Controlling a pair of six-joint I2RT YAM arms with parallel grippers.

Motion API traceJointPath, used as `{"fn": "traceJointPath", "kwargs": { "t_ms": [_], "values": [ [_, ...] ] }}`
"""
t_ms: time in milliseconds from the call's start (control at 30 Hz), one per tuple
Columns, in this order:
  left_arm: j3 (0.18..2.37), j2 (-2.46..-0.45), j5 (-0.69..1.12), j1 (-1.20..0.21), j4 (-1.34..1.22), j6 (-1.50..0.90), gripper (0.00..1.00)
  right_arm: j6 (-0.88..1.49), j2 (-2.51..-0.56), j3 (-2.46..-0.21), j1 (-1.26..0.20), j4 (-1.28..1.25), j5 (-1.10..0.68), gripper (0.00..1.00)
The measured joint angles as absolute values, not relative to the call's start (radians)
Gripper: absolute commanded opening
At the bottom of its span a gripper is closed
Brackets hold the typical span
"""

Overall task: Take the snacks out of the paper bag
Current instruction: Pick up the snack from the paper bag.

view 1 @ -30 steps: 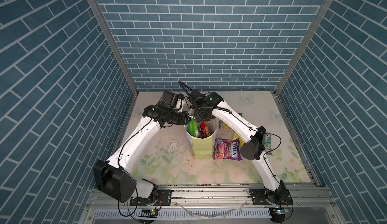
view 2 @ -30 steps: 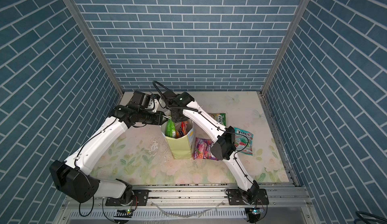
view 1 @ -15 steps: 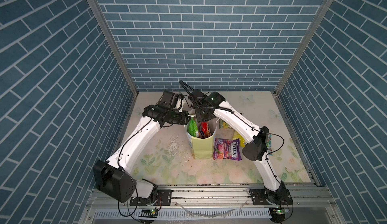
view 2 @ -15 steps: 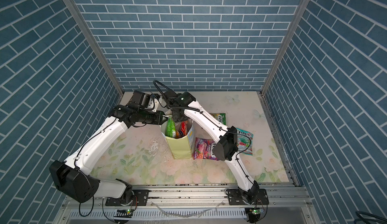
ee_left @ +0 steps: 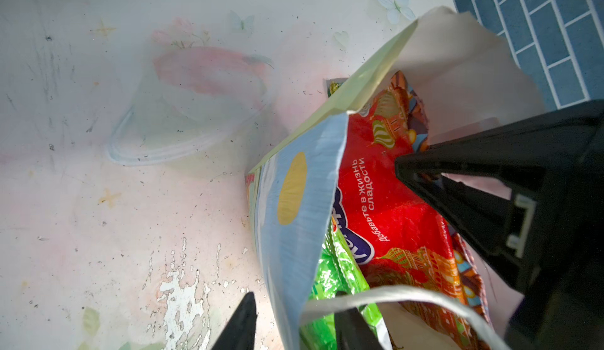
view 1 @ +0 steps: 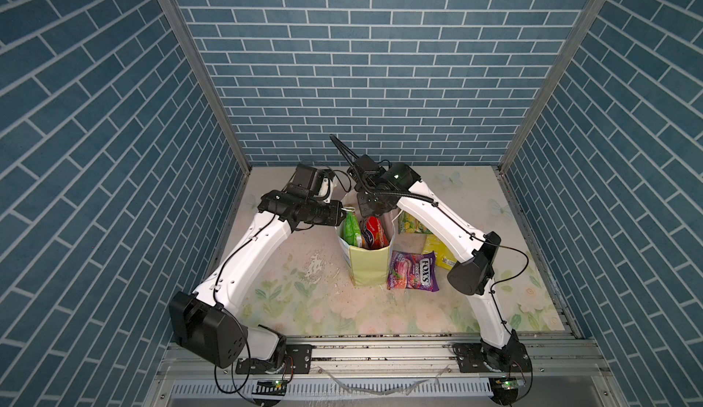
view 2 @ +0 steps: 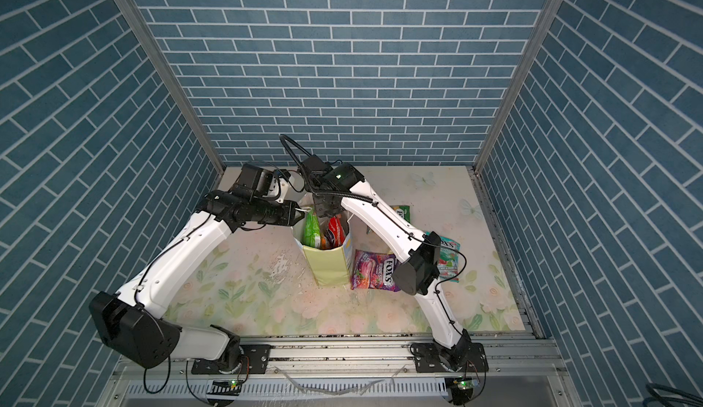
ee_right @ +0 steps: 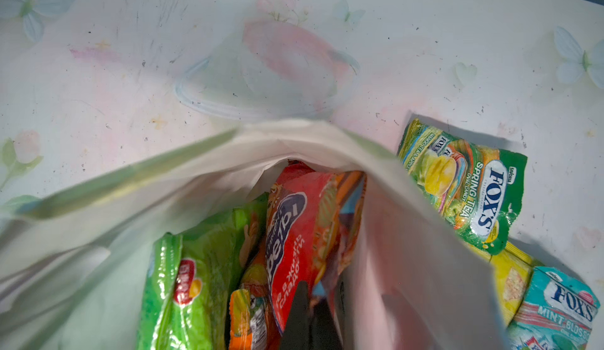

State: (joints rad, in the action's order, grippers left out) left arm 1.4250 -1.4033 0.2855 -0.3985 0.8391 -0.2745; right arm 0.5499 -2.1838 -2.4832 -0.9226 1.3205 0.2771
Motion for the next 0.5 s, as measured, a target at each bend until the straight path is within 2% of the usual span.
{"fn": "traceJointPath", "kwargs": {
  "t_ms": [500],
  "values": [
    [1.451, -1.428, 0.274, -0.398, 0.84, -0.279, 0.41, 0.514, -2.177, -2.486, -0.921, 1.299, 0.276, 0.0]
  ]
}}
